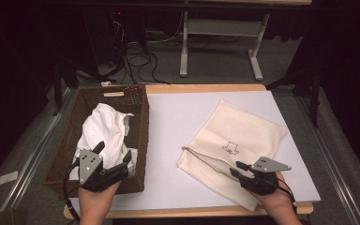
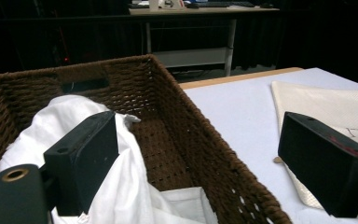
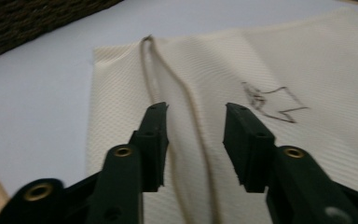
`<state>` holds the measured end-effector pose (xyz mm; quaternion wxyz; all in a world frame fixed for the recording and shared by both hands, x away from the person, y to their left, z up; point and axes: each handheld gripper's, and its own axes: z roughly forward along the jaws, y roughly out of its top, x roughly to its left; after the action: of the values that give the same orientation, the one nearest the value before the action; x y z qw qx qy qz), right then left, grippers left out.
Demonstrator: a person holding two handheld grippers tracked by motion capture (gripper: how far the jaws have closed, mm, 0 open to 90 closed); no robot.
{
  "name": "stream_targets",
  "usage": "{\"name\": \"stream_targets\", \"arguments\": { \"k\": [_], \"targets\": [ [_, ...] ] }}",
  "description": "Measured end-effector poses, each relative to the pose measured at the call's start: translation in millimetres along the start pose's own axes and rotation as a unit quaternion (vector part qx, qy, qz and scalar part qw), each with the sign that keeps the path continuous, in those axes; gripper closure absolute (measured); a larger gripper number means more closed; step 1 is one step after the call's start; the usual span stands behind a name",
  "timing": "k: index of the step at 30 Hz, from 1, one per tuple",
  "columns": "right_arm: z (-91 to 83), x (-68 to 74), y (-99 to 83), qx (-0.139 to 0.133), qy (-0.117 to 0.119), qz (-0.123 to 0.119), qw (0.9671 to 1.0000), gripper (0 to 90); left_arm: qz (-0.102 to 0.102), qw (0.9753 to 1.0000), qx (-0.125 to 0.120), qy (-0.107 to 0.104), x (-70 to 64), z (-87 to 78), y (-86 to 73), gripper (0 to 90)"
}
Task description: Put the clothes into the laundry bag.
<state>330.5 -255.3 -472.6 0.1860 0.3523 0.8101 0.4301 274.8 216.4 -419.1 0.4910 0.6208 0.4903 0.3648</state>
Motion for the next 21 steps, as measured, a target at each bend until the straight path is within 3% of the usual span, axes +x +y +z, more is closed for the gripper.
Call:
{"name": "stream_targets", "arguments": {
  "k": [4,8,10,11,13,17,20,21],
  "targets": [
    [-13.1,-19.4,-7.2,-0.012,-0.033,0.009,0.9993,30.3,0.004,0.9999,-0.011,0.012,7.0,-2.3,-1.6,12.9],
    [-22.1,-30.3,-22.6,-0.018,-0.062,0.015,0.9978,15.5,0.013,0.9994,-0.014,0.030,14.0,-4.0,-2.4,13.1],
    [-24.8,-33.3,-23.5,-0.027,-0.074,0.023,0.9966,14.9,0.009,0.9991,-0.015,0.039,18.5,-5.2,-2.9,12.9],
    [-26.3,-34.8,-22.2,-0.041,-0.075,0.030,0.9959,13.3,0.002,0.9985,-0.016,0.052,21.0,-6.0,-3.1,8.4],
    [-26.4,-34.7,-22.1,-0.043,-0.076,0.033,0.9957,12.6,-0.014,0.9972,-0.017,0.071,26.3,-8.3,-2.7,6.3],
    [-24.6,-33.1,-24.4,-0.038,-0.073,0.021,0.9964,10.1,-0.017,0.9955,-0.010,0.093,34.1,-10.1,-2.6,0.2],
    [-22.7,-33.5,-24.3,-0.034,-0.072,0.025,0.9965,8.3,-0.023,0.9951,-0.002,0.096,37.5,-9.4,-3.2,0.2],
    [-22.0,-34.0,-24.1,-0.032,-0.071,0.028,0.9966,7.4,-0.020,0.9961,0.004,0.085,37.6,-8.5,-2.5,0.2]
  ]
}}
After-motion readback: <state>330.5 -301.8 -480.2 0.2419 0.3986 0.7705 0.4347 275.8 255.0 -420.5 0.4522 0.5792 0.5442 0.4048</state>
